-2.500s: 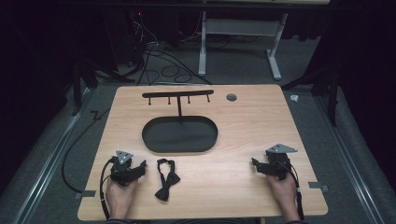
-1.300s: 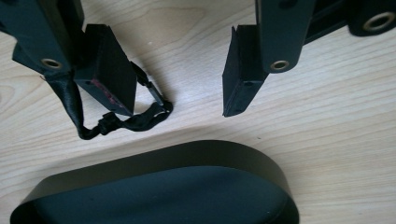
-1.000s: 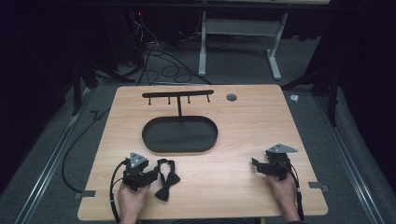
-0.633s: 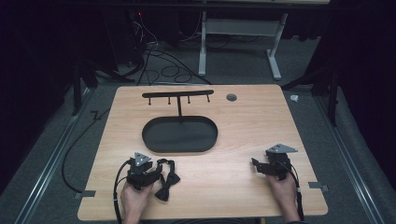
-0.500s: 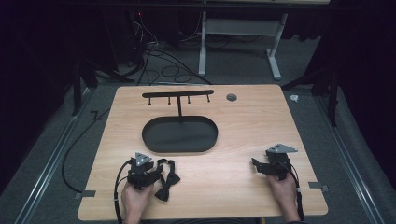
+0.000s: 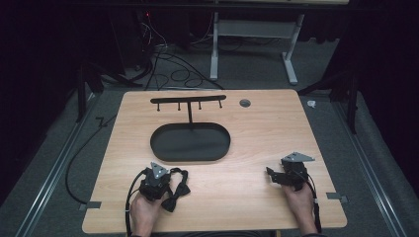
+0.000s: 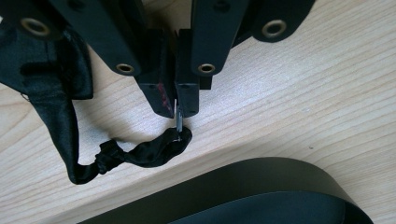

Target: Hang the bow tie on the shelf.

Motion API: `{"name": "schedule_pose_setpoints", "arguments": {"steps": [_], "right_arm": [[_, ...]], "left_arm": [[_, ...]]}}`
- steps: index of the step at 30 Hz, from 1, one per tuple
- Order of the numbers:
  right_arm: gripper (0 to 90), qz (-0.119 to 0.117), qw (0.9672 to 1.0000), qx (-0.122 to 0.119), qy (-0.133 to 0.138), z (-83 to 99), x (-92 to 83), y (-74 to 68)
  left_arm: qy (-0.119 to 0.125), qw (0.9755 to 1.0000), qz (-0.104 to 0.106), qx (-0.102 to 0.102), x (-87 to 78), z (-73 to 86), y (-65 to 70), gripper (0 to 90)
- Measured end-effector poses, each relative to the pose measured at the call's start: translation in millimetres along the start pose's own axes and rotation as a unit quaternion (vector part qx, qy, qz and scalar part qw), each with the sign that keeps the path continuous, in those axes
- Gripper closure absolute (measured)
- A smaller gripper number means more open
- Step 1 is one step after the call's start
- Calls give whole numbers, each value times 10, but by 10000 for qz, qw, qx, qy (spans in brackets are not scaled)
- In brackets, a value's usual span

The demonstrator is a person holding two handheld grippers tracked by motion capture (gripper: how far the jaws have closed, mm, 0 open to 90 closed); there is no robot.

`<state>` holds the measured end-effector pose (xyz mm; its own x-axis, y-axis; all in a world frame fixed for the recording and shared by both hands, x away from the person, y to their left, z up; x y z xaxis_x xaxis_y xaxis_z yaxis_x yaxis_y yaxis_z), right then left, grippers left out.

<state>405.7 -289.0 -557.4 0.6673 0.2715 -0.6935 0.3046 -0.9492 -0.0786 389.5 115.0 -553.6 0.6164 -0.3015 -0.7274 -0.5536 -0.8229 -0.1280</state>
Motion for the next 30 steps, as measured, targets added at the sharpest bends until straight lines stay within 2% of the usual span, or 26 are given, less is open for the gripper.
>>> {"name": "schedule_pose_setpoints", "arguments": {"steps": [2,5,11,14,18,22,26,30], "right_arm": [[295,1,10000,-5,0,0,0,1],[296,1,10000,-2,1,0,0,0],[296,-5,10000,-10,4,-1,0,3],[296,-3,10000,-3,-1,0,0,3],[296,-3,10000,0,-2,1,0,3],[296,-7,10000,7,5,0,0,2],[295,-12,10000,1,2,0,-1,4],[295,-13,10000,1,0,0,-1,3]], "left_arm": [[11,9999,84,-81,3,-2,-10,867],[36,9999,104,-86,3,-1,-13,872],[81,9994,284,-160,-10,2,-27,880],[209,9988,374,-221,-59,-44,-38,880],[420,9972,551,-270,-168,-139,-31,880],[498,9965,628,-259,-225,-184,-22,880],[613,9945,771,-347,-296,-244,-19,880],[766,9927,868,-350,-406,-338,-12,880]]}}
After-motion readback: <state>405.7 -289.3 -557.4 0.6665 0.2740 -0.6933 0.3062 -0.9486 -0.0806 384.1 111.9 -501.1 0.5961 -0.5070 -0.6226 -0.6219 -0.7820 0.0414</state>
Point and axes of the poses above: each handheld gripper's, and its own axes: x roughly forward along the jaws, z roughly out of its underside, y roughly to its right, the point moved 8 cm from there along x, roughly forward along the jaws, and after that the axes turned 7 degrees about x, right-handed, at the moved point
